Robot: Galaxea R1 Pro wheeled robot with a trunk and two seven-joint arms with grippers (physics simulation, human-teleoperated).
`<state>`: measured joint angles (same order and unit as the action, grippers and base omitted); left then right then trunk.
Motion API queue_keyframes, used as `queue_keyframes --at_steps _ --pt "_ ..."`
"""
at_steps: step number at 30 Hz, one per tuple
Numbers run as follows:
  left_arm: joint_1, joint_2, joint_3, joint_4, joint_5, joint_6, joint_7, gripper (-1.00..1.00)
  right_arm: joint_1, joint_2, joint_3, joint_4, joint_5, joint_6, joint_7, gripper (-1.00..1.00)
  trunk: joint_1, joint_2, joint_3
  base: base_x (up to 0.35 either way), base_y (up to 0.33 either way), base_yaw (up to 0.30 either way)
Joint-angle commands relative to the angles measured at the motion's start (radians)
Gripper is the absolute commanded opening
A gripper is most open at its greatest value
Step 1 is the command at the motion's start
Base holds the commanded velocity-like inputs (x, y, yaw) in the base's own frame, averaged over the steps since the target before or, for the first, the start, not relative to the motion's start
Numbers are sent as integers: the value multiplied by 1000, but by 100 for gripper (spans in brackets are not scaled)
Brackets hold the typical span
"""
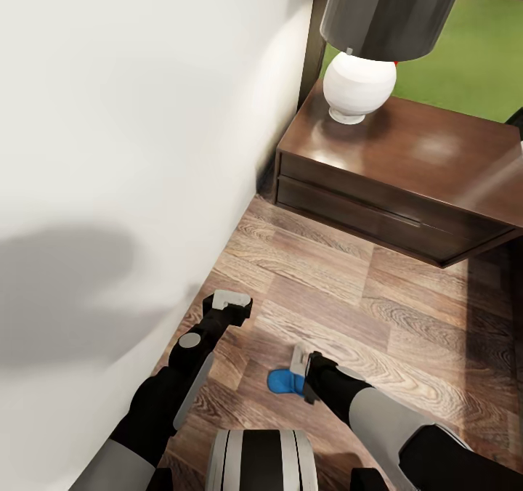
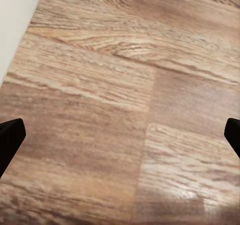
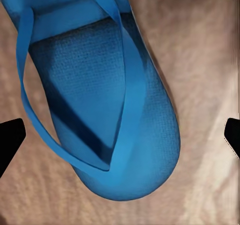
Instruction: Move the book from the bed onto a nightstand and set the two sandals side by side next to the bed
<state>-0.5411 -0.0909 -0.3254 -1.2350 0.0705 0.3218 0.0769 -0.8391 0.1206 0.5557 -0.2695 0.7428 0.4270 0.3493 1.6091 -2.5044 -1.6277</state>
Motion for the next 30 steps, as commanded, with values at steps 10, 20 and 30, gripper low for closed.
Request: queue_keyframes --at_steps 10,20,30 --pt "0 0 -3 -1 7 5 9 100 -4 5 0 -3 10 4 8 100 0 0 -1 0 0 0" --pt "0 0 -4 -1 6 5 9 100 -4 14 0 -5 11 8 7 100 0 0 -1 0 0 0" --pt "0 0 -4 -1 6 5 9 100 -5 30 1 -6 12 10 7 100 0 0 -1 0 0 0"
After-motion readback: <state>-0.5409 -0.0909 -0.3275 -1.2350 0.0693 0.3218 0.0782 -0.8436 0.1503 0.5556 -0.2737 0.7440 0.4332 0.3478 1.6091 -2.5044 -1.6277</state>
